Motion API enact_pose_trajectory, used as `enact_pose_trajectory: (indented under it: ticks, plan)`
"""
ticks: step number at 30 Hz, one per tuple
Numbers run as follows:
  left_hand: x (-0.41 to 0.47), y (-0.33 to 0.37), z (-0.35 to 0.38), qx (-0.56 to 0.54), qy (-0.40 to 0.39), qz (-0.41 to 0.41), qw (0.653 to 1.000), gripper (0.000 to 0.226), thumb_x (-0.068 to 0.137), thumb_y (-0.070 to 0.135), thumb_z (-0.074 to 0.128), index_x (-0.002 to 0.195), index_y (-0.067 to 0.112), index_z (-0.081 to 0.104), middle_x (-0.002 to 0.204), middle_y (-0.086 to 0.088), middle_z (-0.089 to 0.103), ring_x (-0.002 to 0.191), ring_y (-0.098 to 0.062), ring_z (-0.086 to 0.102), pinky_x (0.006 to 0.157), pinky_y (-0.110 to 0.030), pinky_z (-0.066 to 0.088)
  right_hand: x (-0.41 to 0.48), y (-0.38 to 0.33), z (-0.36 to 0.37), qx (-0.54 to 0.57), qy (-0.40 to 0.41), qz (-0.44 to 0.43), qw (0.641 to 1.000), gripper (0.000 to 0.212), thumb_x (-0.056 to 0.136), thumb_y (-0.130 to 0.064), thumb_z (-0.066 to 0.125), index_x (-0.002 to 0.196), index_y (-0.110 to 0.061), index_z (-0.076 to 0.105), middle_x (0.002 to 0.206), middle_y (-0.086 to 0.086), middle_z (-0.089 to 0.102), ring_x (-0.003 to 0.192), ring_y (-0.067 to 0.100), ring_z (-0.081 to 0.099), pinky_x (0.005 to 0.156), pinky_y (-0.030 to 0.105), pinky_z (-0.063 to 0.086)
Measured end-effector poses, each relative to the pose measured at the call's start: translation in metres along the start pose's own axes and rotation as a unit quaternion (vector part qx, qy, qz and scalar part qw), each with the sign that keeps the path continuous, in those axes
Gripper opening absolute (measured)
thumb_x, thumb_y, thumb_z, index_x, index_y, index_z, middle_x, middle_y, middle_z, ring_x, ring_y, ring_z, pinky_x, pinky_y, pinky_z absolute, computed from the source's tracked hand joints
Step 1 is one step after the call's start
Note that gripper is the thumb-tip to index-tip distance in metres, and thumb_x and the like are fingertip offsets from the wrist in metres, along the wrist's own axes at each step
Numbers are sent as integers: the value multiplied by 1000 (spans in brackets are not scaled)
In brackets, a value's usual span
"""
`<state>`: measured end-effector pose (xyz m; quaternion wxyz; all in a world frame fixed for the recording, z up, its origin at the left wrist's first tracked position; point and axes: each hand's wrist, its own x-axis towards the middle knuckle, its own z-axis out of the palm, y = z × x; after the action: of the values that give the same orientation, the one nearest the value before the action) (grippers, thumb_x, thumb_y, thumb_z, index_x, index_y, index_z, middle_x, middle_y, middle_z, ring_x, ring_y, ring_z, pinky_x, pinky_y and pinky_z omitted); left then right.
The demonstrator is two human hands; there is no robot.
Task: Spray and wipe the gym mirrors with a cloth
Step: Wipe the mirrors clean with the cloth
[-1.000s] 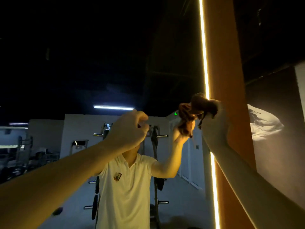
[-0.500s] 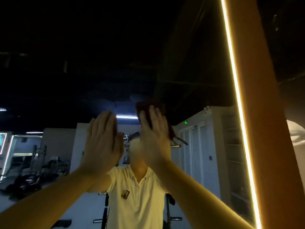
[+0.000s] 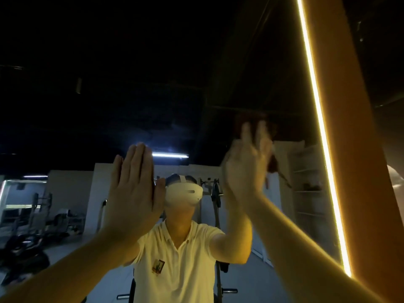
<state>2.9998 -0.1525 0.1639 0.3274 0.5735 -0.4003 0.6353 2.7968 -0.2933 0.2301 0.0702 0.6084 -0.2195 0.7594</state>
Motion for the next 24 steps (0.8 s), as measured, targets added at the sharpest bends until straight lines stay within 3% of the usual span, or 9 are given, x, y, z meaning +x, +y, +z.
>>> enact_pose_trajectory:
  ticks: [4,8,10,12,15,18,20,24]
  plan:
    - [2,0,-4,4,-1,8,1000,69,108,39,32,162,-5,22,169,-26,21,160,-37,15,128,-59,15,-52,-55,28,-12,-106,-161,981,62,98,-13,53,158,-16,36,170,13,18,158,31,11,127,53,19]
    - [0,-2,-5,3,-9,13,1000,70,109,39,30,163,-3,18,171,-25,16,161,-35,10,130,-56,11,-60,-1,-8,-42,-120,-381,916,46,92,-9,67,137,-7,63,148,19,53,138,34,49,115,48,42]
    - [-1,-3,-4,2,-10,12,1000,71,108,40,29,164,-3,17,172,-24,15,162,-34,9,130,-55,9,-45,44,-33,-105,-112,-417,896,45,90,-13,76,133,-9,64,140,17,57,127,31,56,109,42,46]
    - [-1,-4,-4,4,-15,9,1000,71,108,40,28,164,-2,15,172,-23,13,162,-34,8,130,-55,10,-25,84,-57,-141,-70,-343,926,39,94,-25,70,129,-10,62,131,18,58,114,33,60,97,46,51]
    - [-2,-3,-4,9,-21,7,1000,71,109,41,25,164,-2,14,173,-22,11,162,-34,6,130,-57,11,-2,126,-85,-157,-16,-101,982,32,98,-32,53,121,-9,59,120,20,58,108,38,58,93,46,45]
    - [-2,1,-4,11,-22,6,1000,70,110,40,25,164,-3,15,173,-23,10,162,-35,6,129,-59,14,3,120,-83,-161,15,99,982,35,98,-30,56,121,-4,54,122,22,58,114,41,56,97,50,45]
    - [-1,2,-3,6,-17,1,1000,69,109,39,27,164,-3,16,172,-23,11,162,-35,7,128,-60,15,-6,85,-62,-122,41,99,987,33,97,-32,52,119,-6,54,115,17,59,107,35,58,93,47,46]
    - [-2,0,-1,3,-18,5,1000,69,110,38,28,163,-4,16,172,-23,10,162,-35,6,129,-59,13,-63,-1,-11,-32,-3,-56,998,30,106,-43,41,115,-18,55,108,4,54,98,15,49,86,32,42]
